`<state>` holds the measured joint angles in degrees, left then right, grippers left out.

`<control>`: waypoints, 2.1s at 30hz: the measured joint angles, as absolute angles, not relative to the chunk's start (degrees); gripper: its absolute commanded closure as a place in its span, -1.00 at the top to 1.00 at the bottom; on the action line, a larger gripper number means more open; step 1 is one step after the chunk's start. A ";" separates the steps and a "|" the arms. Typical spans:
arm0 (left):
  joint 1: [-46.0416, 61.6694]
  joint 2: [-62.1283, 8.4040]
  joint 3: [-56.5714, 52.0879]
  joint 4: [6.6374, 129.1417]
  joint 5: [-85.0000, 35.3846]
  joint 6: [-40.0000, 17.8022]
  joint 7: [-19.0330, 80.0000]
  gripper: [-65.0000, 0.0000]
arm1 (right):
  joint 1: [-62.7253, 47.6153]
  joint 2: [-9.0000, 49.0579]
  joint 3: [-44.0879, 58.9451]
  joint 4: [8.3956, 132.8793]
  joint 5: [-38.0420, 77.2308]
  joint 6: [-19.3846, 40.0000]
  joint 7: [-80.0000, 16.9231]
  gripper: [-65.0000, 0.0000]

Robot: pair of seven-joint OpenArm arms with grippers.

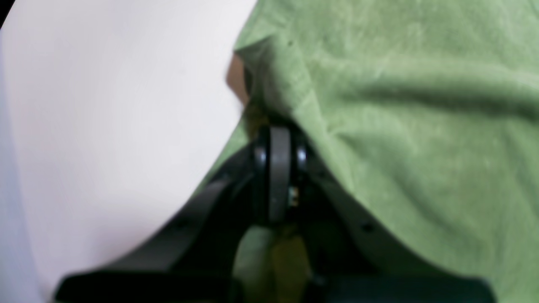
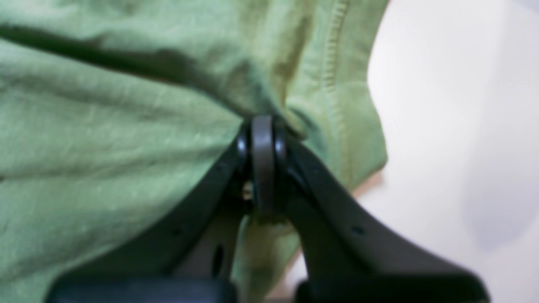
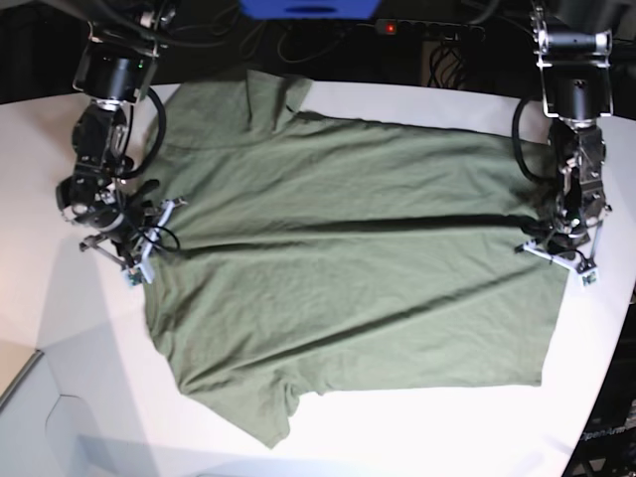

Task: Layout the t-shirt on the table in an organized manner, then fold the t-shirt properly
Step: 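Grasp the shirt edges with both grippers and pull them apart, then release the shirt edges and reposition both grippers along the collar side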

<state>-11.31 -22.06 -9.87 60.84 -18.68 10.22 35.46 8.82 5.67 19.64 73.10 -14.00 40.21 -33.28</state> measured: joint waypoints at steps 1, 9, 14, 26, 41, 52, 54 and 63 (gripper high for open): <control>-11.33 -22.09 -9.56 60.84 -18.65 10.22 35.48 -1.00 | 8.78 5.67 20.97 73.10 -13.80 40.27 -33.30 -1.00; -9.17 -22.33 -9.80 61.71 -19.49 9.96 33.78 -1.00 | 6.24 6.48 23.24 73.78 -12.86 40.21 -31.62 -1.00; -7.16 -23.51 -10.09 62.02 -19.57 9.21 32.69 -1.00 | 4.47 5.91 23.31 76.07 -13.21 40.03 -31.64 -1.00; -0.95 -24.38 -15.25 71.20 -19.94 9.39 42.83 -0.83 | 2.39 4.71 23.14 79.40 -14.15 39.40 -32.91 -1.00; 4.08 -22.15 -26.48 82.11 -19.68 9.61 47.18 0.01 | 2.17 4.40 23.03 82.15 -15.44 39.68 -34.94 -1.00; 13.19 -15.38 -36.62 98.76 -19.94 9.58 49.52 0.02 | -1.89 1.48 23.24 93.89 -16.80 39.83 -36.77 -1.00; 16.45 -14.15 -37.78 100.20 -19.81 9.41 49.08 0.02 | -4.27 0.73 23.51 97.08 -17.47 39.86 -37.32 -1.00; 23.83 -12.84 -37.82 99.85 -19.22 6.81 49.25 0.25 | -13.54 -1.74 23.68 107.28 -17.61 39.88 -37.71 -0.20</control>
<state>23.83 -12.84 -37.82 99.85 -19.22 6.81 49.25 -13.54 -1.74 23.68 107.28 -17.61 39.88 -37.71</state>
